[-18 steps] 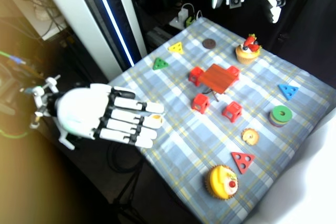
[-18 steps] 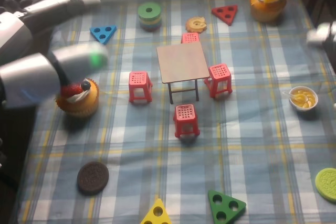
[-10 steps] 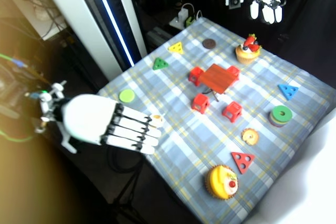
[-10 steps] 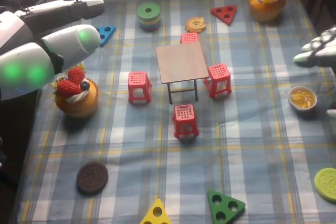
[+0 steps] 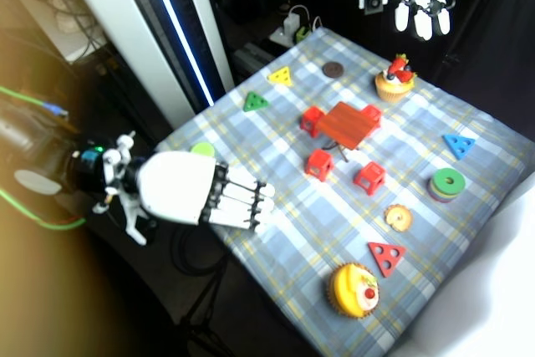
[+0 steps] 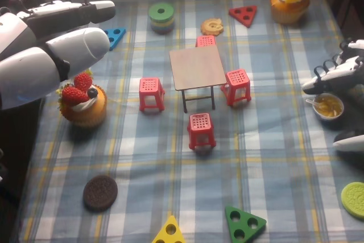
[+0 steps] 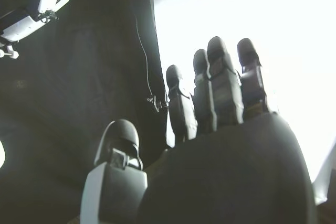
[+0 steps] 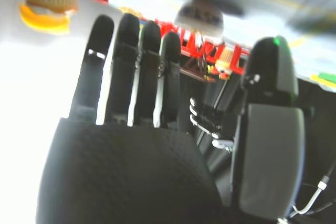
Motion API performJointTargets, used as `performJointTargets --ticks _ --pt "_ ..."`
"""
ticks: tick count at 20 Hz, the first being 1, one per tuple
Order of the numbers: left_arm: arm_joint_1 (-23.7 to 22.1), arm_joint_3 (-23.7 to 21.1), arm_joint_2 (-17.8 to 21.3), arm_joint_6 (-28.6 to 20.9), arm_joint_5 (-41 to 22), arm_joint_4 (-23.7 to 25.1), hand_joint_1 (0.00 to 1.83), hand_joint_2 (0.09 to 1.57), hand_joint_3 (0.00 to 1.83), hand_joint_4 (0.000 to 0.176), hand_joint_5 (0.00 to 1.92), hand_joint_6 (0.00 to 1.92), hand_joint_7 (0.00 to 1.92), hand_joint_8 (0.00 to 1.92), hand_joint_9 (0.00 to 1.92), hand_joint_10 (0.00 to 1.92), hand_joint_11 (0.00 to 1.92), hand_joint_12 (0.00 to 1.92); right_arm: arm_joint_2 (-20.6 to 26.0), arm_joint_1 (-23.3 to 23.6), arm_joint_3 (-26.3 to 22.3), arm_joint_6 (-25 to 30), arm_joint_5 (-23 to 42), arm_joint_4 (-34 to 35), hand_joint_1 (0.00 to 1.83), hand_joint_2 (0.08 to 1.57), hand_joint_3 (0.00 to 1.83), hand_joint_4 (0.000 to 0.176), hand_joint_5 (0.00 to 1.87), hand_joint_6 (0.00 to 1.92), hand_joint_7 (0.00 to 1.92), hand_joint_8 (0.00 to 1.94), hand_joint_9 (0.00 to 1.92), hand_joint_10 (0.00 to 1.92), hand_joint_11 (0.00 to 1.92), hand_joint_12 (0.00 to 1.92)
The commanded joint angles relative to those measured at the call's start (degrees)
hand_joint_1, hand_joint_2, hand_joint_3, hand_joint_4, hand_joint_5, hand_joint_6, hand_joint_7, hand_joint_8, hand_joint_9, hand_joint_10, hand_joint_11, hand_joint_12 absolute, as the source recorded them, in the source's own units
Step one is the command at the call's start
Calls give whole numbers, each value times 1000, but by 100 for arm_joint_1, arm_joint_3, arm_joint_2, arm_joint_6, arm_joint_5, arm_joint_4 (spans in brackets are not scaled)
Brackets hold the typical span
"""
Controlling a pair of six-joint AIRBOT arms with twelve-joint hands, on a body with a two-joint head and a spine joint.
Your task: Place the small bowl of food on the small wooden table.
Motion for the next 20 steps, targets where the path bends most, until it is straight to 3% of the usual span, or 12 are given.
performJointTargets --ticks 1,5,7,11,12,14,16,18,19,20 --pt "-40 31 -35 -66 -716 103 31 1208 0 137 444 0 323 1 311 4 0 118 -10 81 47 91 591 83 790 925 4 0 659 7 760 19 725 32 227 1130" --pt "-47 34 -39 -69 -716 109 0 1220 0 155 422 0 332 1 330 0 0 171 -52 146 104 104 511 74 855 958 1 0 719 8 839 15 771 27 231 1193" --pt "-47 34 -41 -73 -716 107 0 1228 1 170 404 0 338 1 327 1 0 237 -58 164 130 104 461 71 851 971 0 0 792 9 883 12 829 31 383 1052" --pt "-46 31 -41 -88 -729 105 0 1227 0 164 403 0 370 4 348 5 0 264 -58 176 138 104 444 71 982 978 1 0 852 27 900 16 843 31 356 1016" --pt "-46 31 -42 -92 -731 104 0 1220 0 164 407 2 370 3 351 6 0 265 -58 181 138 104 442 71 1034 980 0 0 869 19 931 18 898 47 456 1032" --pt "-46 32 -43 -101 -733 103 0 1230 0 162 397 2 371 1 351 3 0 242 -58 183 138 103 435 71 1069 998 2 0 923 19 985 28 960 91 461 1320" --pt "-45 31 -42 -110 -738 98 0 1238 3 157 405 5 387 7 363 7 0 237 -57 183 144 102 409 70 1095 998 2 0 954 2 1041 61 786 714 498 1434" --pt "-44 31 -41 -121 -739 96 0 1236 1 161 407 2 386 2 367 4 0 272 -57 183 145 102 397 70 1129 998 0 0 959 1 1067 96 706 1036 527 1509" --pt "-44 31 -41 -121 -739 95 0 1240 1 154 422 3 393 2 376 4 0 307 -57 183 144 102 397 70 1119 992 0 0 950 0 1038 277 717 1132 557 1537" --pt "-44 31 -43 -123 -739 93 0 1238 0 153 426 1 393 0 364 2 0 292 -57 183 143 102 397 70 1110 981 0 0 959 2 944 649 738 1281 616 1600"
